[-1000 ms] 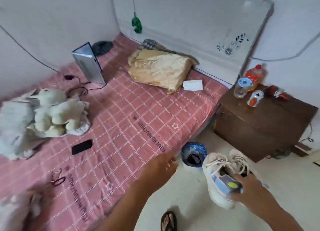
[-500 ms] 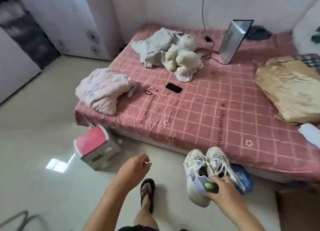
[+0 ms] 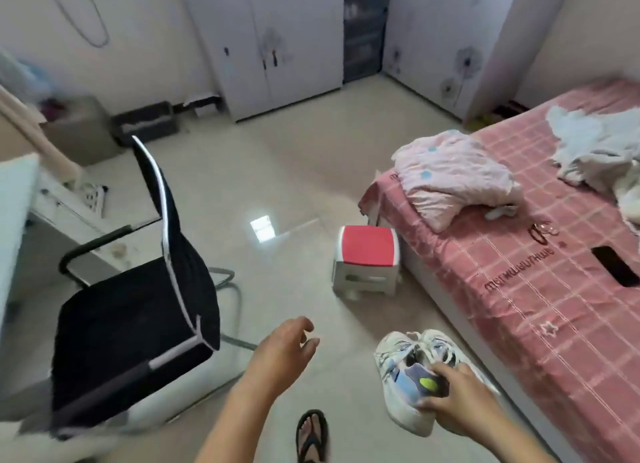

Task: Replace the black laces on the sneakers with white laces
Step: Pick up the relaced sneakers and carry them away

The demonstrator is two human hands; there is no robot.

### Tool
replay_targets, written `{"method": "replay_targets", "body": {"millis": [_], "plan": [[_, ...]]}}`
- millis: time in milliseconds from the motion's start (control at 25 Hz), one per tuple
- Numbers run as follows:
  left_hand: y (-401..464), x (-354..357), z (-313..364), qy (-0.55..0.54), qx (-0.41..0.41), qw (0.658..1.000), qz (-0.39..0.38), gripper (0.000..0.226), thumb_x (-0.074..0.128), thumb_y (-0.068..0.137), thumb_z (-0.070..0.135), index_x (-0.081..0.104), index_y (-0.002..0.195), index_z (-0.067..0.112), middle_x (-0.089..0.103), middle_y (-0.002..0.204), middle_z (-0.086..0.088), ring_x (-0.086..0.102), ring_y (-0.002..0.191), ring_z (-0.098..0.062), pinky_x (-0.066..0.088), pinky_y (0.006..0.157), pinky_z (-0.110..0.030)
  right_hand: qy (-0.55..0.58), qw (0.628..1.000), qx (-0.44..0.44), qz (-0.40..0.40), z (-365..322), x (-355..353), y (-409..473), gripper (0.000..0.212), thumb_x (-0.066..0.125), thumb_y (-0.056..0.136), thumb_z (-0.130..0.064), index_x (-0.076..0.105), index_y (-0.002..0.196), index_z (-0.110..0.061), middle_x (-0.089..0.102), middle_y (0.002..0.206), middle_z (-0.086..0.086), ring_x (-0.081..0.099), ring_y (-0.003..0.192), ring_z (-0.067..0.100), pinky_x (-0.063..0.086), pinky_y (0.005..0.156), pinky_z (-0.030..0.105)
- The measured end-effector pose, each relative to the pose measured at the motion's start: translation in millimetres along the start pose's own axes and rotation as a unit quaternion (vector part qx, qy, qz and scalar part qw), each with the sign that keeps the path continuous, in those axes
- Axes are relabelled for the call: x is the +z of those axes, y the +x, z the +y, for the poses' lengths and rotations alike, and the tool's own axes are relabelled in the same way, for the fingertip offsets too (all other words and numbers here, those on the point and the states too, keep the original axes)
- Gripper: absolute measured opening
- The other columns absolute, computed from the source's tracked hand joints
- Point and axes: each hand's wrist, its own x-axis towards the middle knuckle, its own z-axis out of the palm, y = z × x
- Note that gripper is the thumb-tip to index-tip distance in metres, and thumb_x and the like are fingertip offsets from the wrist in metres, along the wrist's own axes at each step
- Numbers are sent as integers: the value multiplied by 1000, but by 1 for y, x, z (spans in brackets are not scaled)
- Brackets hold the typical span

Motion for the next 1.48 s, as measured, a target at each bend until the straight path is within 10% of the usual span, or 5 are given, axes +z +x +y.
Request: {"method": "replay_targets", "body": {"millis": [720, 1040, 1480], "plan": [[354, -175, -82, -1, -51, 998, -37, 27, 43, 97, 37, 53, 117, 22, 57, 114, 6, 55, 103, -11, 44, 87, -26, -49, 991, -125, -16, -306, -110, 330, 38, 74, 66, -49, 54, 96, -36, 43, 98, -4, 52, 92, 17, 45, 81, 29], [517, -249, -112, -43, -69, 996, -28, 29, 44, 98, 36, 52, 121, 21, 54, 117, 7, 55, 102, -9, 45, 89, -26, -71, 990, -118, -20, -425, -168, 484, 48, 73, 71, -49, 54, 112, -35, 40, 101, -4, 46, 85, 14, 33, 61, 18], [816, -357, -169, 1, -2, 992, -125, 27, 45, 97, 34, 55, 116, 18, 59, 108, 4, 56, 97, -13, 45, 82, -25, 40, 999, -20, 20, -559, -233, 673, 57, 77, 70, -44, 54, 120, -30, 42, 108, -2, 48, 102, 16, 38, 80, 28]]}}
